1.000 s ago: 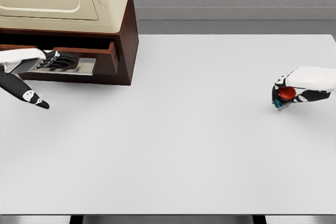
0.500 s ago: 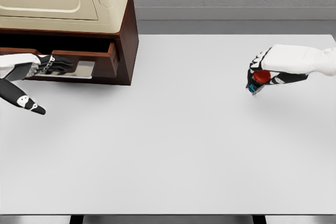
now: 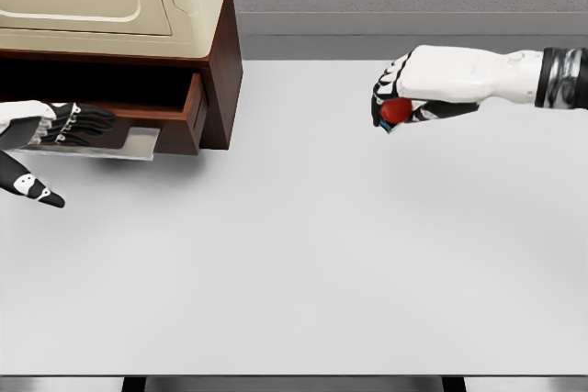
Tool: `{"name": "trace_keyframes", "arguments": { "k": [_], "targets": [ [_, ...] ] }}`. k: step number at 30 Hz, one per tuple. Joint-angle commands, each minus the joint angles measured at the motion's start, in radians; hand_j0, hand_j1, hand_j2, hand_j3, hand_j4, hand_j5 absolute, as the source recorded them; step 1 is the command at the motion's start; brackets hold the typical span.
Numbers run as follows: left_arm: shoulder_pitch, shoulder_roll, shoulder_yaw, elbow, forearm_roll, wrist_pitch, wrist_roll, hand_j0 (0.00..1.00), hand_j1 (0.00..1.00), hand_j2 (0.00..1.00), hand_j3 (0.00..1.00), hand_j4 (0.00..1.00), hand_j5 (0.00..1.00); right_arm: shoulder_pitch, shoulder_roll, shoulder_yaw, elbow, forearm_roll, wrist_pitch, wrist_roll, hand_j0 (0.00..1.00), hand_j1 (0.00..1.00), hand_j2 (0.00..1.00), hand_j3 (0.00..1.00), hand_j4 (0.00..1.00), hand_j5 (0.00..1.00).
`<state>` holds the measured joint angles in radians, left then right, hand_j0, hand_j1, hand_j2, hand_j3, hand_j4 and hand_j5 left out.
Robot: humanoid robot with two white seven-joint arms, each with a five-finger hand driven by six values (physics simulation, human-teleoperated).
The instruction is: Open the cabinet drawer with left arm, and place a switch into the drawer with right arm
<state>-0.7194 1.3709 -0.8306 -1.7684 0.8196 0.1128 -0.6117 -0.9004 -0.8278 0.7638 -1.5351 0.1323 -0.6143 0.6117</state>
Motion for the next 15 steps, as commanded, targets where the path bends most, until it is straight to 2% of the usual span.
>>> {"name": "trace_keyframes", "arguments": {
  "k": [1, 8, 15],
  "targets": [
    [0.000, 0.016, -0.013, 0.006, -0.060, -0.001, 0.001, 1.00, 1.00, 1.00, 1.00, 1.00, 1.00, 0.000, 0.016, 0.009, 0.001, -0.008, 0.003, -0.001, 0.48, 0.48, 0.48, 0.48, 0.48, 0.48],
    [0.000, 0.037, -0.012, 0.006, -0.050, -0.004, 0.001, 1.00, 1.00, 1.00, 1.00, 1.00, 1.00, -0.028, 0.053, 0.043, 0.007, -0.014, 0.003, -0.001, 0.48, 0.48, 0.48, 0.48, 0.48, 0.48],
    [-0.006, 0.062, 0.036, 0.006, 0.003, -0.010, 0.001, 1.00, 1.00, 1.00, 1.00, 1.00, 1.00, -0.037, 0.108, 0.045, 0.010, -0.017, 0.003, -0.001, 0.48, 0.48, 0.48, 0.48, 0.48, 0.48]
  ]
}}
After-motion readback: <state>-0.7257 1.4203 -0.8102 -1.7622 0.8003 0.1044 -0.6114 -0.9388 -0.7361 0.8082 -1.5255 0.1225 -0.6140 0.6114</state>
